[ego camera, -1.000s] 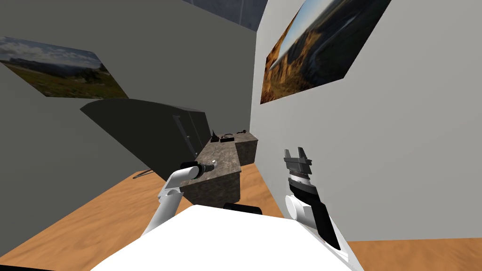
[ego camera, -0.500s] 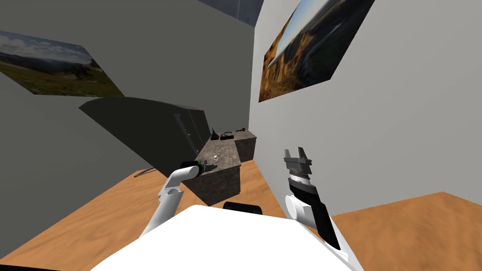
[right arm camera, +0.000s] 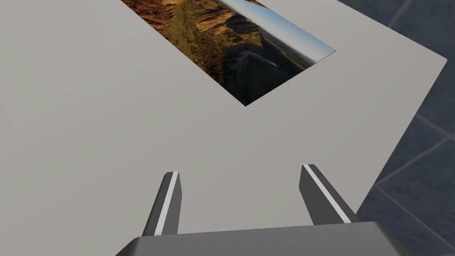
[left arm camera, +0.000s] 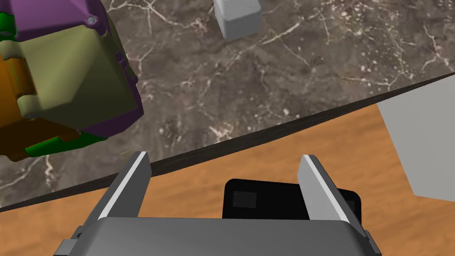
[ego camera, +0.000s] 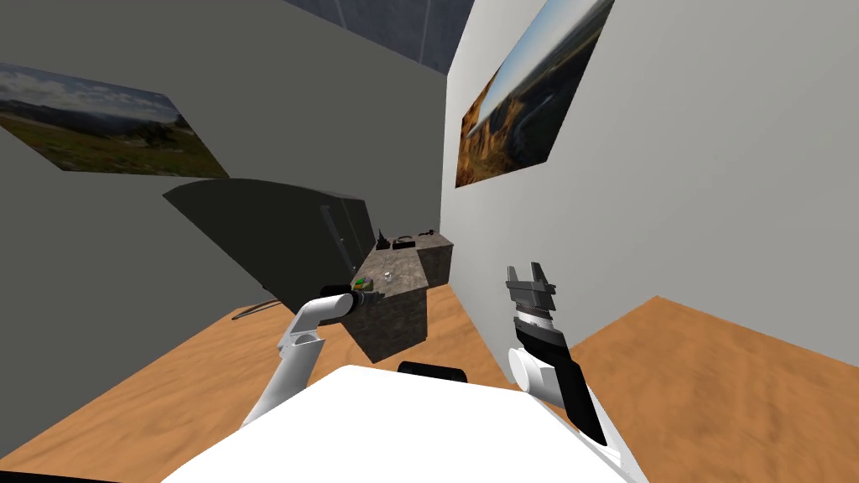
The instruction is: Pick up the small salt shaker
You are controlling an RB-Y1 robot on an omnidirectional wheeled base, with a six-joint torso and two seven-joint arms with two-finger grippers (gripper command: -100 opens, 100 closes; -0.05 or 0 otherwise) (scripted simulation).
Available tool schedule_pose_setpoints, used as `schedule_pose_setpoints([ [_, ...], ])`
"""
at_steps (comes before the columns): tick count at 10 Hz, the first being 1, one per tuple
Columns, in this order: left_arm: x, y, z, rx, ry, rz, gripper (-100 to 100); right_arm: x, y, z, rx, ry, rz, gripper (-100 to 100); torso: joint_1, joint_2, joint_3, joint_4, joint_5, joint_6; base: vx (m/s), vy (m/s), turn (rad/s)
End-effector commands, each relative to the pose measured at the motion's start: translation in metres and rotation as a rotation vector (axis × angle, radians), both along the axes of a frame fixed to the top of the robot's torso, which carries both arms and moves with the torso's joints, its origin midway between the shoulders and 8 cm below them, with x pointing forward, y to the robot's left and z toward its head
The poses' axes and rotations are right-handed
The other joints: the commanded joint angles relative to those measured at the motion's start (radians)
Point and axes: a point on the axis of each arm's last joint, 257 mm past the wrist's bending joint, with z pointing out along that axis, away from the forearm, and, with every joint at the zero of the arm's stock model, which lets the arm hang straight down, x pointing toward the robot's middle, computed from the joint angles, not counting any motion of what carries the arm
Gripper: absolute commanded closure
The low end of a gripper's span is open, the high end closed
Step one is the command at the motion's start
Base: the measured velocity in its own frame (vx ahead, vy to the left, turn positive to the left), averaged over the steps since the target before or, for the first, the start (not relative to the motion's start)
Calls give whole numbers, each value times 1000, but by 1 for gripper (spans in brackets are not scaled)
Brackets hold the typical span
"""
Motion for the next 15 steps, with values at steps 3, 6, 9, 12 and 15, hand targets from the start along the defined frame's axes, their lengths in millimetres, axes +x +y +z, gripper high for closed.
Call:
schedule_pose_setpoints([
  [3,-2,25,12,47,14,26,-100,0,0,0,0,0,0,0,-2,-13,-7,-3,-1,0,213,-61,-14],
  [6,-6,42,19,87,35,25,-100,0,0,0,0,0,0,0,-4,-20,-12,-5,-1,0,278,-83,39],
  [9,-1,40,11,80,26,22,-100,0,0,0,0,0,0,0,1,-3,-2,-1,0,0,13,-21,46],
  [12,1,40,7,80,24,21,-100,0,0,0,0,0,0,0,1,-1,-1,-1,0,0,5,-6,18],
  [15,1,40,8,81,22,21,100,0,0,0,0,0,0,0,2,-1,-1,-1,1,1,0,0,4],
])
